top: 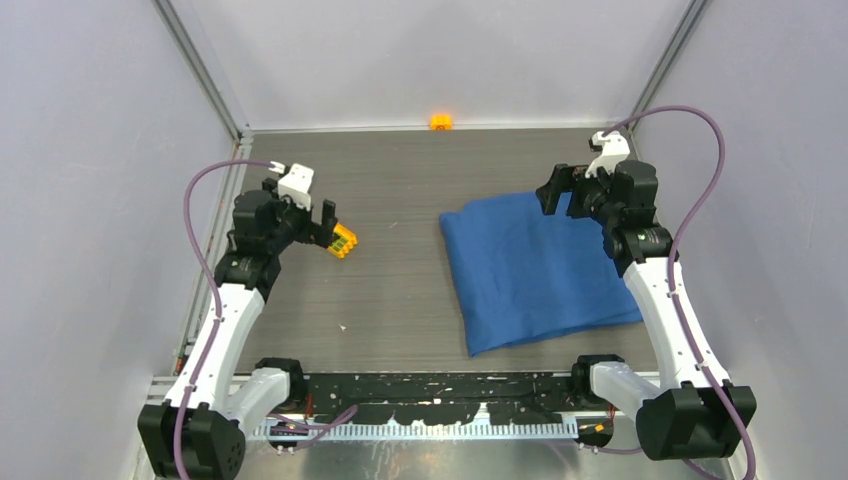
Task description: Open and lay out the surgical kit
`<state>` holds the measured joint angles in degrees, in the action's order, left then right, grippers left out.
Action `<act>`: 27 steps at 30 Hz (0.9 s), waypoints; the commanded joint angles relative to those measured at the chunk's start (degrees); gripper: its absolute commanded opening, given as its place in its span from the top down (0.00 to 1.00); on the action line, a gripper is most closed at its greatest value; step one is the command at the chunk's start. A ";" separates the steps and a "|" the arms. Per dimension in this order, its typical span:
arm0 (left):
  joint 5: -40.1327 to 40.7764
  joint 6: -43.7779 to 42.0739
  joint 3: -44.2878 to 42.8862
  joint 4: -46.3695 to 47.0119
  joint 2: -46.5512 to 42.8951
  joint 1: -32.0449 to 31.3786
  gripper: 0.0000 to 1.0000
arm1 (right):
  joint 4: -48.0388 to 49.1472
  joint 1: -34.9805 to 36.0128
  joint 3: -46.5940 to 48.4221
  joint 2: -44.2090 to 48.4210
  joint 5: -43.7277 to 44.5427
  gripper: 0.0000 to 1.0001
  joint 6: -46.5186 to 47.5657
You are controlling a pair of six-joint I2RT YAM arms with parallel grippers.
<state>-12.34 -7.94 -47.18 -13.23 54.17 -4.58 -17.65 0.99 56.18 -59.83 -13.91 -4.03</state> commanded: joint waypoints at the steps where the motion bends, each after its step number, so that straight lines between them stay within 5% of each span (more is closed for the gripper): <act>1: -7.17 -7.00 1.66 -4.25 -1.17 0.07 0.00 | 0.68 -0.23 -0.10 1.65 -4.42 0.00 3.57; 11: -7.26 -14.02 3.04 -9.91 1.04 -2.49 0.01 | -2.54 -0.20 -0.04 1.83 -10.29 0.00 8.73; 20: 5.10 -16.72 -1.26 -11.57 13.07 -6.77 0.00 | -2.99 -0.20 -0.61 1.14 -11.57 0.01 9.72; 27: 8.24 -14.68 -6.58 -19.78 23.00 -6.78 0.12 | -3.27 -0.20 -0.98 1.06 -11.50 0.00 10.93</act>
<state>-7.40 -23.14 -50.46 -28.51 74.61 -11.25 -22.06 0.99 55.46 -59.59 -24.58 4.99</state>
